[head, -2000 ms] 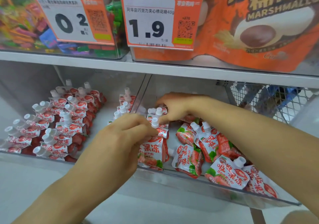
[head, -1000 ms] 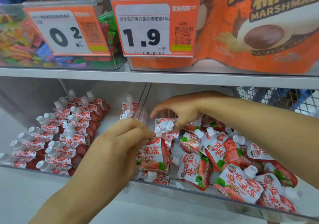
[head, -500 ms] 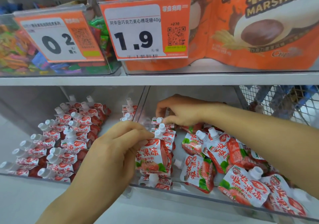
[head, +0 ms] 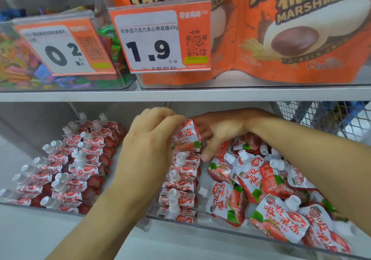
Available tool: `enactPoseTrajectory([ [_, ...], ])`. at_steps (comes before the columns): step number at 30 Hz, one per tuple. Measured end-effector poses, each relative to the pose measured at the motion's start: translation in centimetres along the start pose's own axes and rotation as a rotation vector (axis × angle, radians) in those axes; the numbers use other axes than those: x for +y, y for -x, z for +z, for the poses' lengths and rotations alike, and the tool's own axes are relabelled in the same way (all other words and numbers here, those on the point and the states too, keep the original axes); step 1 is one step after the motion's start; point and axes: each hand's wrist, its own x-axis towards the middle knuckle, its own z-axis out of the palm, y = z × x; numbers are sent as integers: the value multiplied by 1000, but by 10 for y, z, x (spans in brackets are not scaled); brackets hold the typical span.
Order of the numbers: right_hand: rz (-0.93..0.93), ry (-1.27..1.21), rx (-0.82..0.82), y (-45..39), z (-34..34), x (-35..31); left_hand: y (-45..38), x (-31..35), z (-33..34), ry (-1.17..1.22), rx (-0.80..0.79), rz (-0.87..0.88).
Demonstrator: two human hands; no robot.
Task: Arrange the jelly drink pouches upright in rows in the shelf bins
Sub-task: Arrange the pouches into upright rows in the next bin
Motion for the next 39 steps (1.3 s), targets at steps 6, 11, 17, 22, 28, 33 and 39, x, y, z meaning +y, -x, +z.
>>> enactPoseTrajectory([
  [6, -203, 15, 216, 4, 9, -13, -15, 1, 28, -12, -165, -3],
  [11, -24, -176, 285, -5, 6, 1, -4, 17, 25, 30, -150, -119],
  [17, 28, -236, 394, -16, 8, 9, 31, 23, 28, -63, -596, -168],
  [22, 123, 291, 413, -23, 18, 7, 35, 22, 29, -105, -688, -159],
  [28, 97, 524, 425, -25, 17, 3, 35, 25, 26, -118, -755, -183],
  [33, 185, 526, 322, -36, 12, 4, 39, 23, -9, -15, -578, -175],
  [39, 275, 450, 187, -54, 10, -2, 59, 0, -9, 114, -277, -242],
])
